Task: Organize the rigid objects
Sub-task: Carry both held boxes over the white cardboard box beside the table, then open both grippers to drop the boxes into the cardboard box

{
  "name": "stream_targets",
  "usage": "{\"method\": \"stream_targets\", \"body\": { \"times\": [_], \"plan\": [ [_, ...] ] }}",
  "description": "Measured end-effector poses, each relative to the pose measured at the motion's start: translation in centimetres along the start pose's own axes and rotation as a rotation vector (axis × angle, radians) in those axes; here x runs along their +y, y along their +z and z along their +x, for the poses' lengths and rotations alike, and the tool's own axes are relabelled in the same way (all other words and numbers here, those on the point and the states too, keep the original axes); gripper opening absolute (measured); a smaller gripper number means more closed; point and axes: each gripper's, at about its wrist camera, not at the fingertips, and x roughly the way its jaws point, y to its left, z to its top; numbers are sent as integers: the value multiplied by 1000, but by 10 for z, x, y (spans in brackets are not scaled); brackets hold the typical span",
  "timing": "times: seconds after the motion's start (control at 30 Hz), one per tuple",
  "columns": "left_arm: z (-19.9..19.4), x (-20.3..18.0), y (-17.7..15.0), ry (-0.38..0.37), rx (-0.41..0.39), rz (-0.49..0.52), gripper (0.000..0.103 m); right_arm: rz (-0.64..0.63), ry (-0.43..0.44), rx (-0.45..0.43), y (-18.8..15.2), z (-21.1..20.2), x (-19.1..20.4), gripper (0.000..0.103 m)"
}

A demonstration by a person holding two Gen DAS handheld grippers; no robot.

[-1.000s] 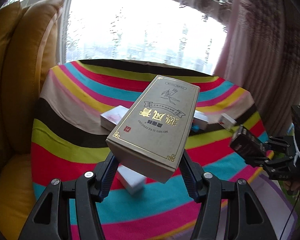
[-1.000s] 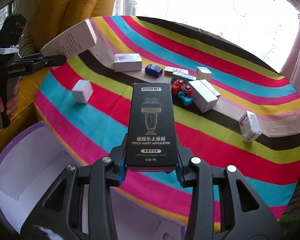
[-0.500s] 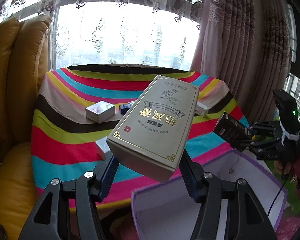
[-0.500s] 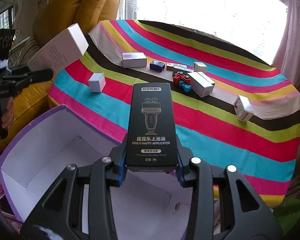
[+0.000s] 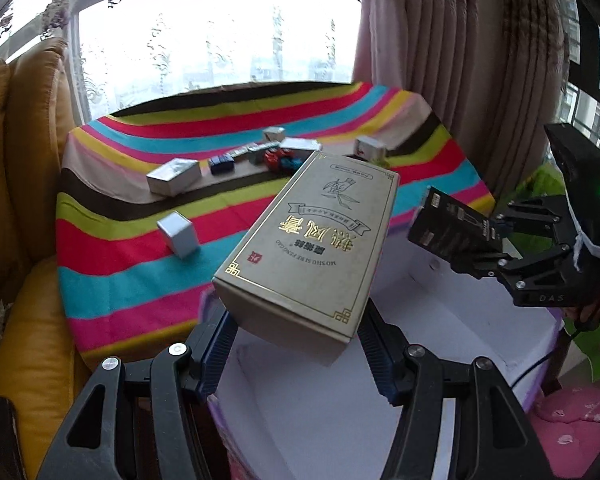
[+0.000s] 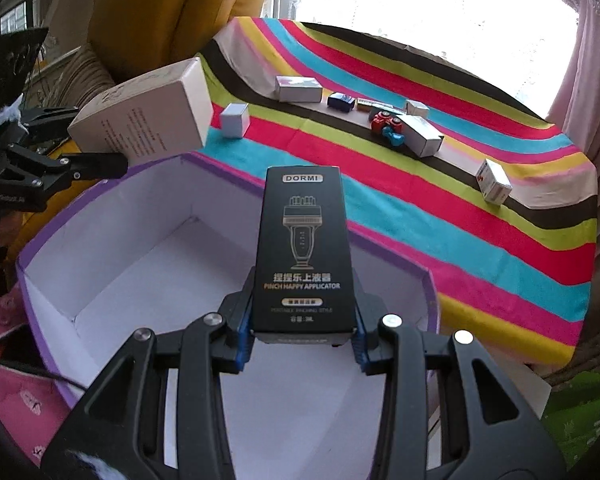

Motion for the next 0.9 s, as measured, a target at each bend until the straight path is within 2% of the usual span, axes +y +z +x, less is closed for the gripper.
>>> {"method": "stream_targets", "body": {
  "times": [0.27,0.9],
  "plan": [
    [-11,-32,-13,2,30,61,61,8,-3,15,-13,-15,11,43],
    [-2,-46,-32,10,111,109,61,-56,11,37,-29,-29,35,43]
  ]
}}
